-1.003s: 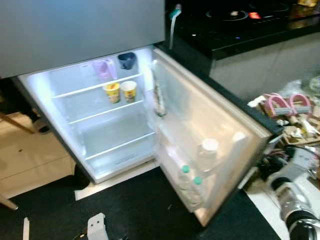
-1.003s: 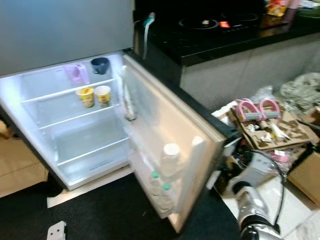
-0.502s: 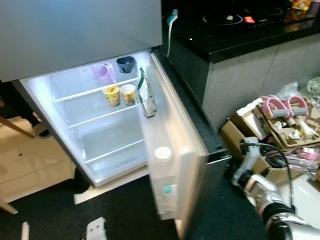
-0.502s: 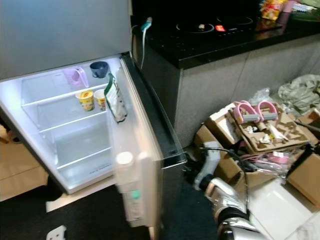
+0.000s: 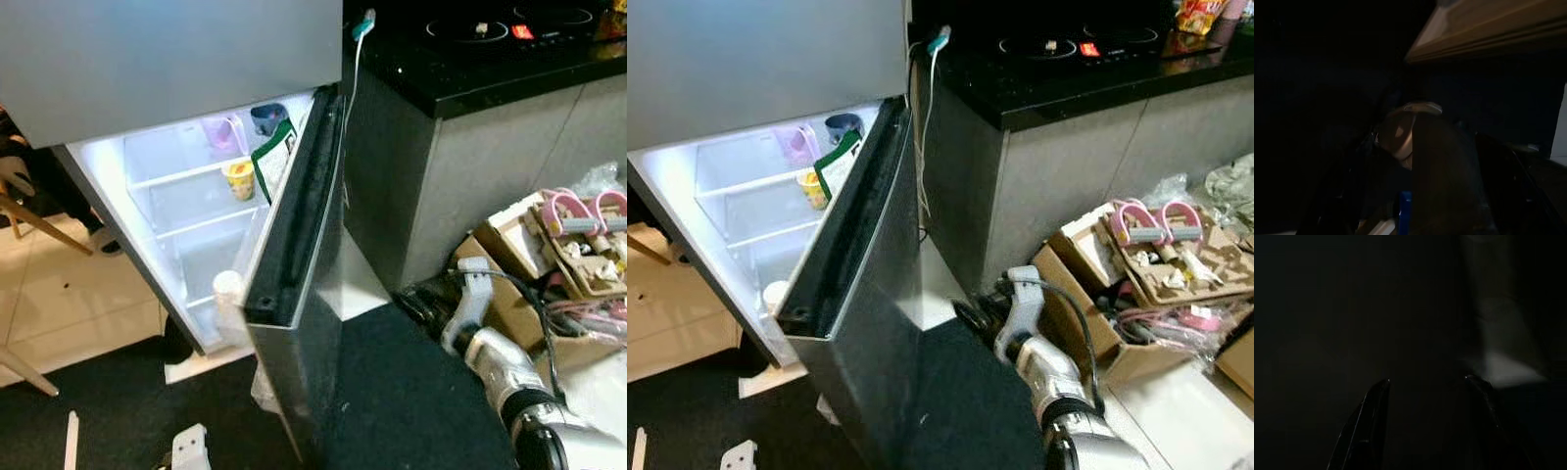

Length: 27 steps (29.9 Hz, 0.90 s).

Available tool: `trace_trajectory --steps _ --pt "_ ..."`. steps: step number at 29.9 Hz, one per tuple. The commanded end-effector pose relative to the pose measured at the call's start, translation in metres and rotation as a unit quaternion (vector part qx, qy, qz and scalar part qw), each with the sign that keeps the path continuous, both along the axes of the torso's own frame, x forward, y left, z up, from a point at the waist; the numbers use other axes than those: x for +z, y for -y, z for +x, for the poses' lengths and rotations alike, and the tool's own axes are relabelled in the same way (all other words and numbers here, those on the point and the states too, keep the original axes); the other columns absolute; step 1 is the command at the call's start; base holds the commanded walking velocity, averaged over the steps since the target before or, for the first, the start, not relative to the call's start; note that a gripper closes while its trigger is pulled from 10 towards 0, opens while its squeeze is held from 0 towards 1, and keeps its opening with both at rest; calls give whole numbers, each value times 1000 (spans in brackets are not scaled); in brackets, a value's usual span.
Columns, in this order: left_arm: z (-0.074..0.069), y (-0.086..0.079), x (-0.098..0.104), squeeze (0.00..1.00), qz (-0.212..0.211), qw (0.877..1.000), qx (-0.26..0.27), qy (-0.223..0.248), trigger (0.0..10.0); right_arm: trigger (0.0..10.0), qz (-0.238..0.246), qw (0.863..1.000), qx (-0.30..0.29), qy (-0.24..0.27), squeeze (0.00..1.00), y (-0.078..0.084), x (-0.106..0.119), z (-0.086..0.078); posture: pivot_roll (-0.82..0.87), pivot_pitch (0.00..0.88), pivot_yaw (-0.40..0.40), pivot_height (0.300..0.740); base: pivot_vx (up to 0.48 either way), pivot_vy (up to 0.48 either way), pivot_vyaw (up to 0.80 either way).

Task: Restocking fridge

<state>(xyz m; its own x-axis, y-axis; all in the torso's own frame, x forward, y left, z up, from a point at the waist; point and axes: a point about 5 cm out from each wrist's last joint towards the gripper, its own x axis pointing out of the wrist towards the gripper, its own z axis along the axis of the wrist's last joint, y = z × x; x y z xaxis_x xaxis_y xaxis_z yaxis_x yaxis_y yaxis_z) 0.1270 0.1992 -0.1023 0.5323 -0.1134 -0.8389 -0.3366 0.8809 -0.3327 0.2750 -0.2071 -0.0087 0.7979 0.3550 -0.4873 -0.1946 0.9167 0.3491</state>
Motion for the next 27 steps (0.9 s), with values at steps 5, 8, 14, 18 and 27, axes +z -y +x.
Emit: trace_trajectory --steps 5,8,14,18,27 --pt "-9 -1 -3 0 4 1000 4 -17 10000 10000 -62 992 -68 -92 0 27 -30 -40 -28 0 24 740 0 0 728" --pt "-10 -2 -3 0 5 1000 3 -19 10000 10000 -82 984 -88 -131 0 37 -42 -60 -29 0 29 740 0 0 731" --pt "-10 -3 -3 0 7 1000 3 -21 10000 10000 -126 968 -102 -189 0 47 -58 -91 -30 0 31 740 0 0 731" --pt "-10 -3 -3 0 7 1000 2 -21 10000 10000 -137 964 -102 -204 0 49 -62 -100 -32 0 33 740 0 0 731" --pt "-8 -2 -3 0 11 1000 -2 -19 10000 10000 -164 954 -96 -234 0 50 -70 -117 -33 0 33 740 0 0 731"
